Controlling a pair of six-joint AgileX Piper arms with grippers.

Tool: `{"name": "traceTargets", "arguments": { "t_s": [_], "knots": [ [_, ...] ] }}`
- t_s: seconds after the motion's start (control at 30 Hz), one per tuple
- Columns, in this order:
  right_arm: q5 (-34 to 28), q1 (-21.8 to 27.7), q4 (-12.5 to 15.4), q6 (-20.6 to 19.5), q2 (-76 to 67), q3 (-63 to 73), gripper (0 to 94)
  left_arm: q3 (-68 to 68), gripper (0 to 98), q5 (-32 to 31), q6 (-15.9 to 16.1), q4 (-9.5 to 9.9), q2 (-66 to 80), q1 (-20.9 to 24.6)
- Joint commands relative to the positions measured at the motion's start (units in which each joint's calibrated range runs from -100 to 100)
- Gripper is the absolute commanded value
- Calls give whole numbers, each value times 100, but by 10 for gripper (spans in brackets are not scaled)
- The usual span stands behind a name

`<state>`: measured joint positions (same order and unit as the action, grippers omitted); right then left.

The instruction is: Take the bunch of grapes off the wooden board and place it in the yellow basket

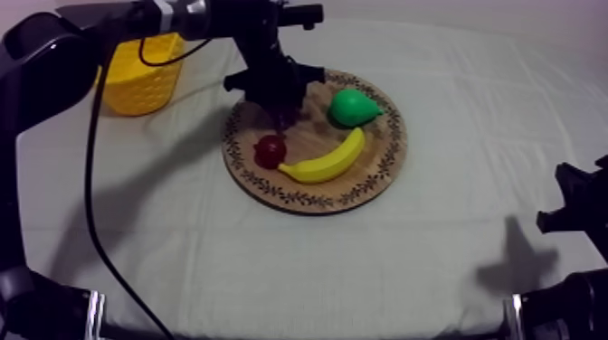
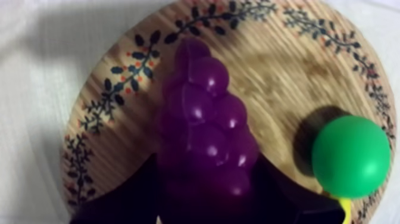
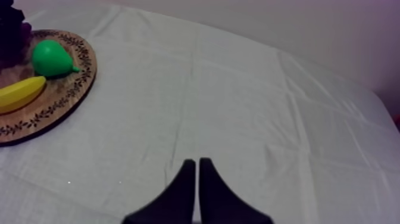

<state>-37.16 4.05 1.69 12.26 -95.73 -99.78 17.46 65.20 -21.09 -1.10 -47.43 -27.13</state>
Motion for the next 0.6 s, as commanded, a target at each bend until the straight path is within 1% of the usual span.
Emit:
{"name": "traceTargets", "arguments": {
  "t_s": [0.0, 0.1, 0.27, 0.57],
  "knots": [
    [-2, 1, -1, 2, -2, 1, 5, -138, 349, -68, 35, 1, 220, -15],
    [-2, 1, -1, 2, -2, 1, 5, -529, 352, -272, 110, -25, 693, -39],
    [-2, 1, -1, 2, -2, 1, 5, -1511, 357, -679, 292, -139, 1786, -48],
    [-2, 1, -1, 1, -2, 1, 5, -3287, 366, -1058, 542, -214, 3809, -16]
  ]
}}
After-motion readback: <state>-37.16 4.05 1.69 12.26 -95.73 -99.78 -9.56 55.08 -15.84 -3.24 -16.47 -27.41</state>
